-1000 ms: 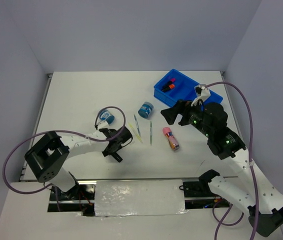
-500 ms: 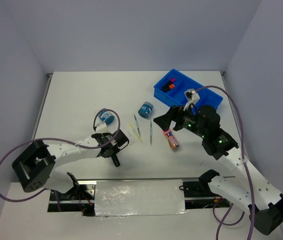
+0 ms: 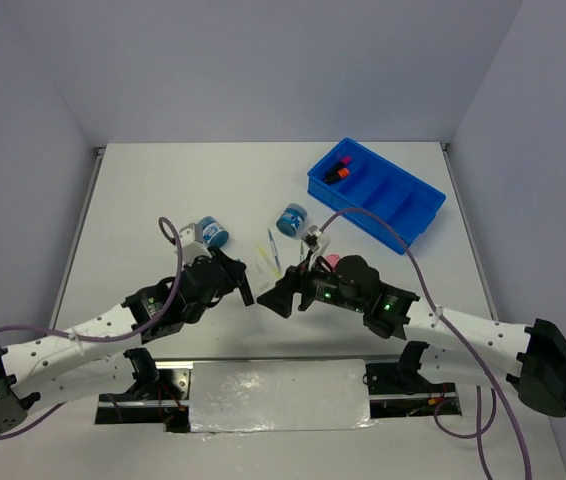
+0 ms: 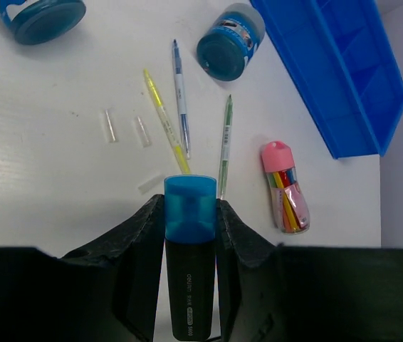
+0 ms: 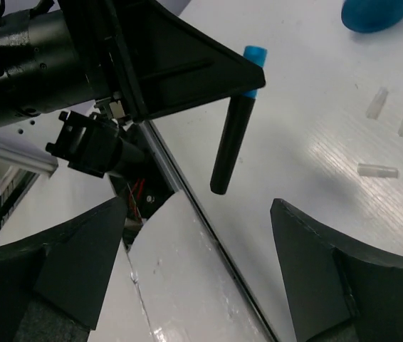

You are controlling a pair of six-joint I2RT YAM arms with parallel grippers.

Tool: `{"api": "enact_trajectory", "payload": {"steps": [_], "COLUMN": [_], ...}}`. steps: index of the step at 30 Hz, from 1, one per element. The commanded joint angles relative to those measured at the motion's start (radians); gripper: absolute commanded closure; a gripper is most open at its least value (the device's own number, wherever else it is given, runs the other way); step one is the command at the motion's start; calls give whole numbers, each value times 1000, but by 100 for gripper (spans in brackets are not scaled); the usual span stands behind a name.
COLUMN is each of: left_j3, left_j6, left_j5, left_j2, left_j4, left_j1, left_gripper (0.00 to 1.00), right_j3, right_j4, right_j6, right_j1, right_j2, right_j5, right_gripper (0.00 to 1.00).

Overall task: Sort the stationery into containers
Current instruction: Pick up the pen from the center of the board.

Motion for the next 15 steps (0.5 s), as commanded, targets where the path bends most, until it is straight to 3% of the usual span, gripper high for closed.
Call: {"api": "enact_trajectory", "payload": {"steps": [1,8,15], "left_j3": [48,80,72], "left_j6": [98,86,80], "left_j5": [1,77,90], "left_j2": [4,-28,-28], "left_j4": [111,102,113], "left_j1": [-3,-3,-3], "left_gripper": [100,100,100], "right_j3": [52,115,152], "right_j4": [158,116,166], "right_j6": [13,26,35], "right_j1": [38,69,86], "right_j2": [34,161,242], "right_j5": [132,261,221], "right_gripper": [12,23,37]}}
